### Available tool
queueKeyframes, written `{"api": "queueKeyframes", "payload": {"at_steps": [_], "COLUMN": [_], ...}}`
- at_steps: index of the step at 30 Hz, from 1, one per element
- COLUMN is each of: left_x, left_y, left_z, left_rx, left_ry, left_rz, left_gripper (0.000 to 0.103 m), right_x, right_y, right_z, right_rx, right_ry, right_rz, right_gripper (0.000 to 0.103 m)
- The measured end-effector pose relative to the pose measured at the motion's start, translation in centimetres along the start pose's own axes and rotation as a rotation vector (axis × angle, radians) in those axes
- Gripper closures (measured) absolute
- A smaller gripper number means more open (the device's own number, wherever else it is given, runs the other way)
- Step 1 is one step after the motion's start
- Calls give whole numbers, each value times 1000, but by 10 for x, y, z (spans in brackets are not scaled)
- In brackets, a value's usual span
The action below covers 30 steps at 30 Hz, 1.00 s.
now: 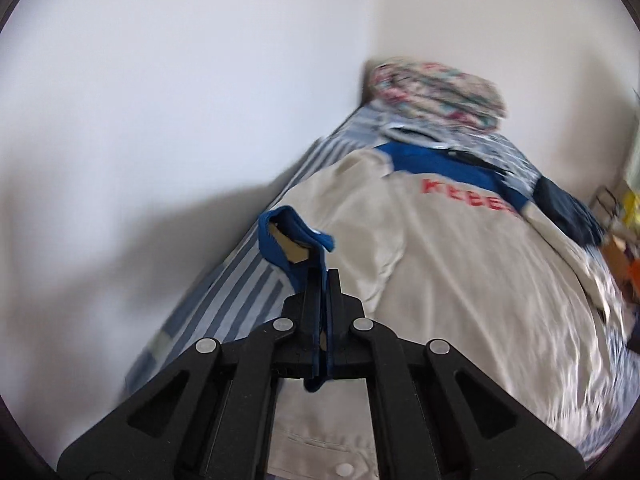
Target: Fold large clothes
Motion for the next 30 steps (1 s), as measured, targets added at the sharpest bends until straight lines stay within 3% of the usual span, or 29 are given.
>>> {"api": "queueKeyframes", "payload": {"at_steps": [4, 10, 13, 16, 21, 26, 29, 30], "left_x": [15, 28, 24, 21, 19, 7, 6, 6], "left_y": [10, 39, 45, 56, 67, 63, 58, 57], "left_z": [43, 91, 84, 66, 20, -15, -26, -27], "left_rx": [-142, -308, -236, -181, -25, 72, 118, 123], "left_ry": [74, 135, 179, 199, 209, 181, 183, 185], "left_rz": [14, 30, -33, -96, -170, -207, -205, -202], "left_gripper": [103, 103, 103, 103, 103, 103, 88, 79], "right_x": [-10, -43, -70, -100, -169, -247, -271, -275], "right_y": [-16, -89, -128, -160, -187, -165, -144, -139], "right_z": [9, -3, -31, -75, -148, -200, -220, -224], "right_rx": [-68, -81, -29, 51, 138, 133, 138, 136], "right_ry": [-105, -246, -305, -344, -421, -481, -526, -544], "right_rz": [-32, -63, -106, -131, -207, -362, -435, -451], "right_gripper": [58, 56, 51, 35, 35, 37, 39, 45]}}
Point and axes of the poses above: each gripper's, at about its wrist camera, not at the fingertips, and x roughly against the way its jaws point, z to its right, y to its underside, the point moved 2 cm from there along -x, roughly the way its jaws point, and after that the axes turned 3 degrees about x, right-handed, at the moved point
